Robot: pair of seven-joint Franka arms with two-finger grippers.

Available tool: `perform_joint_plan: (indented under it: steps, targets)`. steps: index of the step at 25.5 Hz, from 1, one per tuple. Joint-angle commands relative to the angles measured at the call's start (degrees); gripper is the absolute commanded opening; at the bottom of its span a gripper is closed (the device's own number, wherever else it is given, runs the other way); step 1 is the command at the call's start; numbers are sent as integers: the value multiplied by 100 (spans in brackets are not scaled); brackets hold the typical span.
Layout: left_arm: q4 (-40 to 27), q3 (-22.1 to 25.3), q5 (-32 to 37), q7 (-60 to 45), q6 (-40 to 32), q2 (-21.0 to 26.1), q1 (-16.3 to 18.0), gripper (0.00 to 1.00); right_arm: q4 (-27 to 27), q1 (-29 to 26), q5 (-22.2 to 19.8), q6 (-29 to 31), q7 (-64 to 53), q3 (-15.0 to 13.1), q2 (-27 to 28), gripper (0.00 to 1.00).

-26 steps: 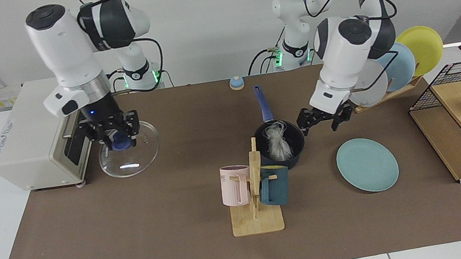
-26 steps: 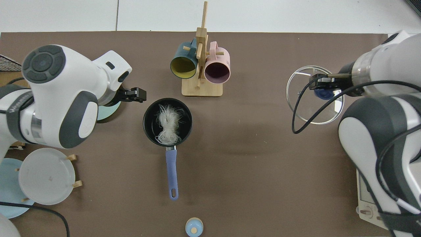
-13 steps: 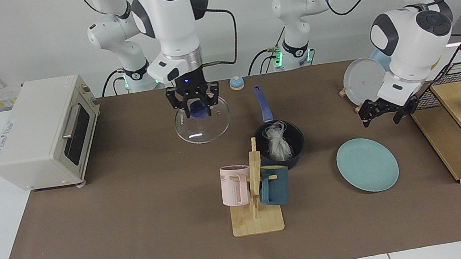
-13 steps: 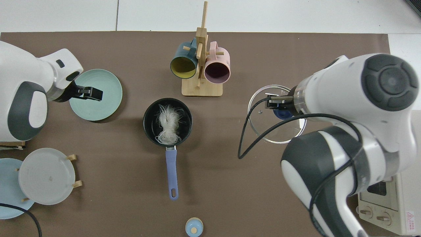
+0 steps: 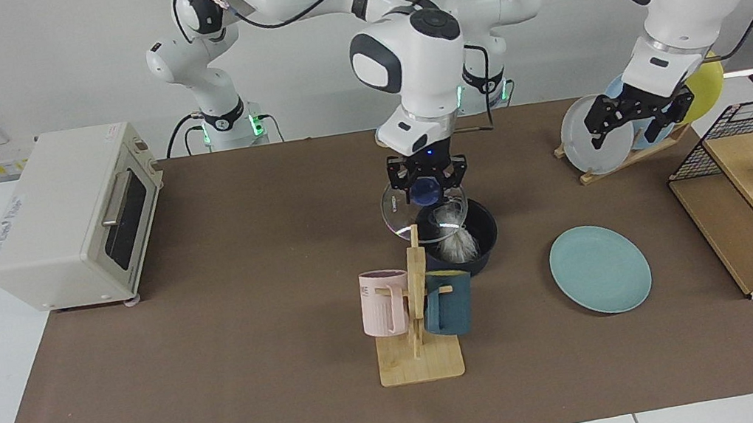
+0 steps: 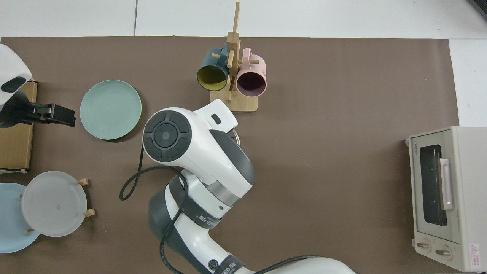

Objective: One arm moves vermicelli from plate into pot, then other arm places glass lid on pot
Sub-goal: 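Carry the glass lid over the pot and lower it on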

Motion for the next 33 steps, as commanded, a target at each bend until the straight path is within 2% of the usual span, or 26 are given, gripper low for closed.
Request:
perform_joint_plan:
  steps: [1,9,15,33]
  targets:
    - [-148,8,-33,-155,-79,-57,-84,100,453,97,-129,261,83,-72,381,0]
    - [-113,-106,-34,-155,-89,-48,-145,100,488,211,-313,806,13,-63,715,0]
    - [-113,-106,-25,-164,-80,-48,-66,100,488,352,-507,965,-74,-80,874,0]
    - [-104,-62,2,-164,-80,-57,-66,100,470,352,-568,947,-488,-116,865,0]
